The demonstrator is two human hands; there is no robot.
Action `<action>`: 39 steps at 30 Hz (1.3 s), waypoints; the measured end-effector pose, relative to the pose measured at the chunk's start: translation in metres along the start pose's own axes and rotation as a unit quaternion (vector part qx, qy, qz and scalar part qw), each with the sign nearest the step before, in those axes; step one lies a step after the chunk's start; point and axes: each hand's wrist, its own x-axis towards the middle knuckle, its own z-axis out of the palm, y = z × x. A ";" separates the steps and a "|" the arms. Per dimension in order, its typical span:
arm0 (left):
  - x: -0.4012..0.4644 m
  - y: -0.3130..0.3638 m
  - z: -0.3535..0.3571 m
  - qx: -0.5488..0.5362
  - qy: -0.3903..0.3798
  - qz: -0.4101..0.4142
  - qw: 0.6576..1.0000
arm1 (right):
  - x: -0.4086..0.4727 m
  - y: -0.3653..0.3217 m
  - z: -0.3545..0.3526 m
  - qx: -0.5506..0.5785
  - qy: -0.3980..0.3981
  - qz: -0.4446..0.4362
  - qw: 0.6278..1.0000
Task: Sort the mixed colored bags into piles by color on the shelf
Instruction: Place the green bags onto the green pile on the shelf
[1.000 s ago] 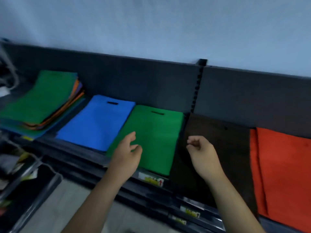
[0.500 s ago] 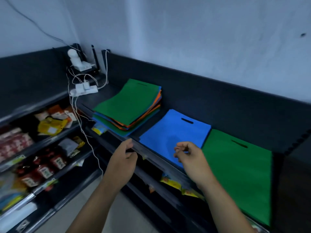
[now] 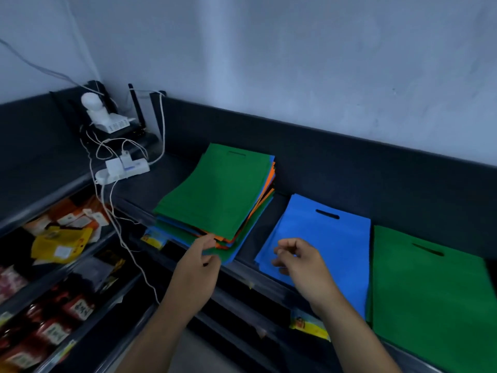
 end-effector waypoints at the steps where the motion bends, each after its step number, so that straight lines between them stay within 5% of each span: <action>1: 0.008 0.000 0.000 -0.003 0.002 0.001 1.000 | 0.008 -0.003 0.001 0.016 -0.001 0.008 1.000; 13: 0.105 0.001 -0.045 0.094 0.075 0.015 0.993 | 0.120 -0.032 0.038 0.056 -0.025 0.027 0.998; 23: 0.211 -0.002 -0.055 0.213 -0.026 0.020 0.977 | 0.165 -0.043 0.047 0.035 0.084 0.045 0.995; 27: 0.232 -0.001 -0.048 0.279 -0.119 0.012 0.953 | 0.178 -0.042 0.058 0.007 0.118 0.058 0.991; 30: 0.231 0.006 -0.042 0.227 -0.196 0.069 0.951 | 0.185 -0.043 0.065 -0.002 0.126 0.056 0.990; 35: 0.269 0.002 -0.070 0.242 -0.074 0.074 0.965 | 0.191 -0.033 0.068 -0.021 0.196 0.104 0.975; 39: 0.275 -0.003 -0.071 0.306 -0.120 0.094 0.940 | 0.188 -0.028 0.062 0.063 0.216 0.130 0.966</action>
